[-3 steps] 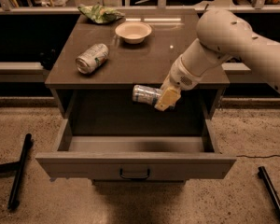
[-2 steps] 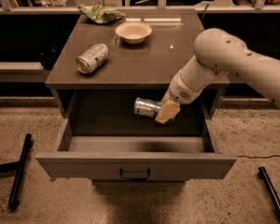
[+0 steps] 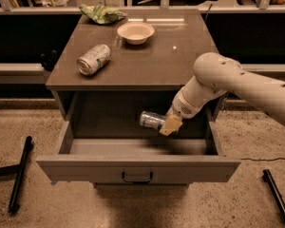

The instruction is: Place redbull can into top drawer

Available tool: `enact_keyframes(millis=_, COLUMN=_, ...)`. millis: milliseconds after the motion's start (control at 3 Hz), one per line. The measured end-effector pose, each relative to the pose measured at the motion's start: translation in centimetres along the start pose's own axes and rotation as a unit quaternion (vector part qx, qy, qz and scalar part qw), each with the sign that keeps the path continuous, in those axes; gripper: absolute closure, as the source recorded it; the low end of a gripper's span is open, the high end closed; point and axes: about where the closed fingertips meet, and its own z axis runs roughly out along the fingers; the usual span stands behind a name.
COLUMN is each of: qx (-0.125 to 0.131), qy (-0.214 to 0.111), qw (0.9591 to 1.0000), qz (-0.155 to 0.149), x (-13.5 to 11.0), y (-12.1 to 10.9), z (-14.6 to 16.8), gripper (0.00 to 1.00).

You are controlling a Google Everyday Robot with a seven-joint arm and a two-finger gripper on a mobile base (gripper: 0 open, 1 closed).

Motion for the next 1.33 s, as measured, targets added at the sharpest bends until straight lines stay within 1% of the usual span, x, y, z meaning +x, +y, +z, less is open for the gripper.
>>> enact_keyframes(millis=333, qx=0.015, qy=0.011, qw=0.9996, qz=0.02, x=0.99, y=-1.4, z=1.85, gripper=0.82)
enact_keyframes(millis=667, qx=0.023, qy=0.015, qw=0.9992, qz=0.029, x=1.18, y=-1.88, z=2.42, gripper=0.6)
enact_keyframes(millis=1333, qx=0.033, qy=0.016, qw=0.9987, qz=0.034, x=0.72, y=-1.97, z=2.29, gripper=0.14)
